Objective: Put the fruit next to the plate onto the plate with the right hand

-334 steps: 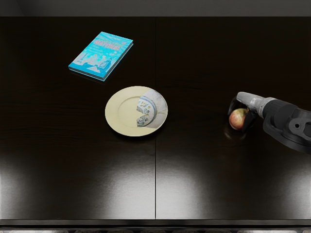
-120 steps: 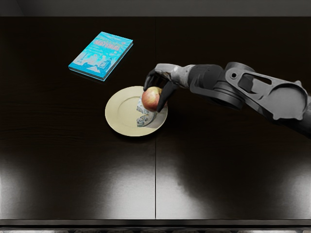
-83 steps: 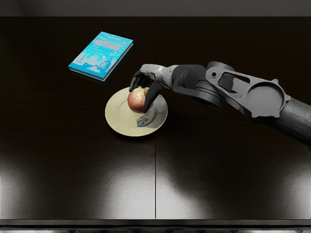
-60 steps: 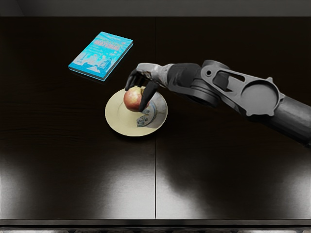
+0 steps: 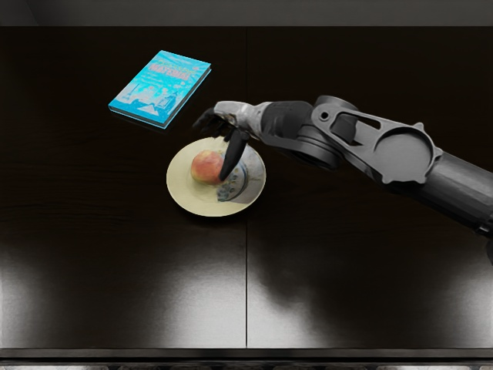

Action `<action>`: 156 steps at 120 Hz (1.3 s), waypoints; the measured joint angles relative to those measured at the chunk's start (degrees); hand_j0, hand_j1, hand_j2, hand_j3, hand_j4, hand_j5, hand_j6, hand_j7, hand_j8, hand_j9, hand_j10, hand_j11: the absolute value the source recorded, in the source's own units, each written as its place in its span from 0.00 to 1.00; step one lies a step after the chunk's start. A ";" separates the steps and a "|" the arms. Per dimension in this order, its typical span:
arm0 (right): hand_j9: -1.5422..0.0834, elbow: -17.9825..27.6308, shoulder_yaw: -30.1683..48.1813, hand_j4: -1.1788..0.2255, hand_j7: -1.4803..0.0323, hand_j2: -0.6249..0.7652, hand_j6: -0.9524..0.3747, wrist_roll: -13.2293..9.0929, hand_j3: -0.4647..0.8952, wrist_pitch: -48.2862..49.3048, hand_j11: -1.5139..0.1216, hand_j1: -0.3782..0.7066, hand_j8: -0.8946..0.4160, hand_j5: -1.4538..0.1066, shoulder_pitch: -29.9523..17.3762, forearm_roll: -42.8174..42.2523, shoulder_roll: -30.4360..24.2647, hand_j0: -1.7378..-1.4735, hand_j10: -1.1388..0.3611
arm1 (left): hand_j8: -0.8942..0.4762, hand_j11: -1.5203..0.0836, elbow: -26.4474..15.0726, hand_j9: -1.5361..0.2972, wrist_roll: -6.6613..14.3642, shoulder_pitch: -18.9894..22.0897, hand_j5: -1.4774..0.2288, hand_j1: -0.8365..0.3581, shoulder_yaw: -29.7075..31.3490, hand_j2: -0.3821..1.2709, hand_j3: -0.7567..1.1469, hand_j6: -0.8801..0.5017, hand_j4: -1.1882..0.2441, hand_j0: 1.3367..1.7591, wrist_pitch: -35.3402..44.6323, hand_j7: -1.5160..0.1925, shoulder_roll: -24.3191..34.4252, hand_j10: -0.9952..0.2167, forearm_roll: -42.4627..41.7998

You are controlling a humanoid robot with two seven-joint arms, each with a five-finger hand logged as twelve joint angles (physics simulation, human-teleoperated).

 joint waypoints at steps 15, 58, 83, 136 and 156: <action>0.81 1.19 0.83 0.72 0.83 0.45 0.60 0.00 0.34 0.17 0.79 0.20 0.57 0.79 -0.02 4.60 -2.74 0.30 0.65 | 0.48 0.76 0.01 0.67 0.00 -0.03 0.69 0.76 0.00 0.26 0.40 0.47 0.67 0.76 0.00 0.71 0.00 0.63 0.00; 0.90 6.29 7.39 0.79 0.92 0.44 0.67 2.06 0.34 8.81 0.87 0.09 0.64 0.88 -1.13 23.16 -15.87 0.30 0.72 | 0.48 0.76 0.00 0.67 -0.01 -0.03 0.69 0.76 0.00 0.26 0.40 0.47 0.67 0.76 0.00 0.71 0.00 0.63 0.00; 0.91 6.42 11.27 0.80 0.94 0.44 0.68 3.26 0.34 18.72 0.89 0.08 0.65 0.89 -3.30 35.06 -22.97 0.30 0.73 | 0.48 0.76 0.00 0.67 0.00 -0.03 0.69 0.76 0.00 0.26 0.40 0.47 0.67 0.76 0.00 0.71 0.00 0.63 0.00; 0.92 6.26 13.14 0.81 0.94 0.44 0.69 3.33 0.34 28.00 0.89 0.07 0.65 0.90 -9.29 56.79 -36.75 0.30 0.73 | 0.48 0.76 0.00 0.67 0.01 0.01 0.69 0.76 0.00 0.26 0.40 0.47 0.67 0.76 0.00 0.71 0.00 0.63 0.00; 0.92 6.36 13.14 0.81 0.94 0.44 0.69 3.35 0.34 28.14 0.89 0.07 0.65 0.90 -12.63 62.43 -41.06 0.30 0.73 | 0.48 0.76 0.00 0.67 0.00 -0.02 0.69 0.76 -0.01 0.26 0.40 0.47 0.67 0.76 0.00 0.71 0.00 0.63 0.00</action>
